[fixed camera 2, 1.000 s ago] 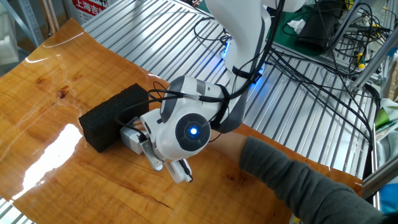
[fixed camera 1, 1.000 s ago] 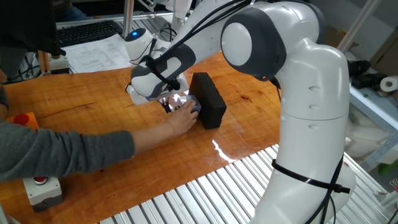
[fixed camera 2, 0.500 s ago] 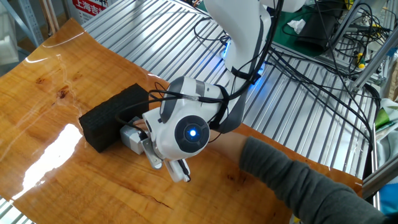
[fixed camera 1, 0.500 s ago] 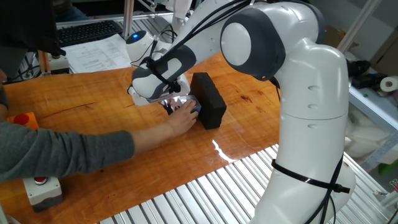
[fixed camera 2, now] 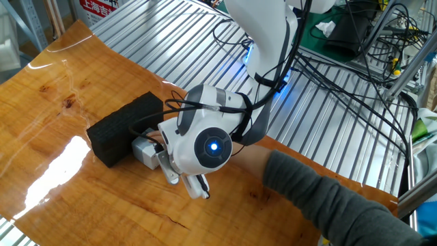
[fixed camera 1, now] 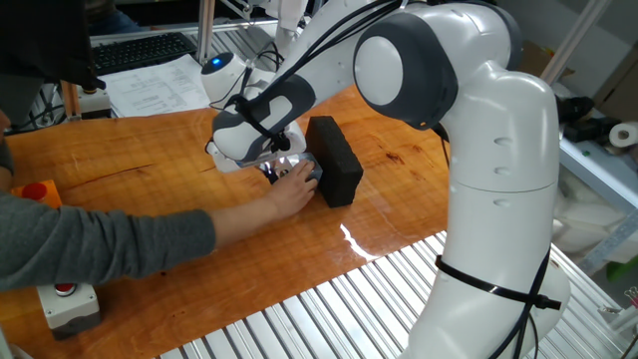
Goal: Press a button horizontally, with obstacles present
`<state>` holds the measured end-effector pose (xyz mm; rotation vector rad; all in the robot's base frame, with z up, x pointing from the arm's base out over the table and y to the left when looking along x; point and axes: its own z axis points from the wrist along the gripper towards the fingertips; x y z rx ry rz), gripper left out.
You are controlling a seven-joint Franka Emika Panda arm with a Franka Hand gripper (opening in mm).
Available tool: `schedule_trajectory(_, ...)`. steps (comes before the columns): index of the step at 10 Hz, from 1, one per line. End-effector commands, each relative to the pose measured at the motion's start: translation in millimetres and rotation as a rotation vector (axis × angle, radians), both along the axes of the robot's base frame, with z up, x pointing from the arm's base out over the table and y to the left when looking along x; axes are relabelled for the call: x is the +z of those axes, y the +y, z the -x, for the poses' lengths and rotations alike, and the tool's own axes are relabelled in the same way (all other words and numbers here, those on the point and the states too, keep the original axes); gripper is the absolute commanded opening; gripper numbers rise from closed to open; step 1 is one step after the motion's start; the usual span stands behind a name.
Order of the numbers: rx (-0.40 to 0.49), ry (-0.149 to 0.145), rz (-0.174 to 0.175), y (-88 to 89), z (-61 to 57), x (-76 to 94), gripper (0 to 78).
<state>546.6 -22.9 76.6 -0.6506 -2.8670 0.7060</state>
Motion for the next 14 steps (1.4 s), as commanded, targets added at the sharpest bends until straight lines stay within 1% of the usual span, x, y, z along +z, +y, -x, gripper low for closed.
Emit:
schedule_trajectory(1, 0.007, -0.003, 0.016, -5.4, 1.4, -0.2, 0.0)
schedule_trajectory(3, 0.006, -0.004, 0.015, -12.2, 1.2, 1.1, 0.0)
schedule_trajectory(6, 0.004, -0.004, 0.018, -15.2, 1.9, 1.9, 0.0)
schedule_trajectory(8, 0.009, -0.004, 0.028, -21.5, 1.7, 2.1, 0.0)
schedule_trajectory(13, 0.013, -0.009, 0.042, -25.4, 1.0, 3.6, 0.0)
schedule_trajectory(14, 0.012, -0.009, 0.031, -25.2, 1.0, 3.7, 0.0)
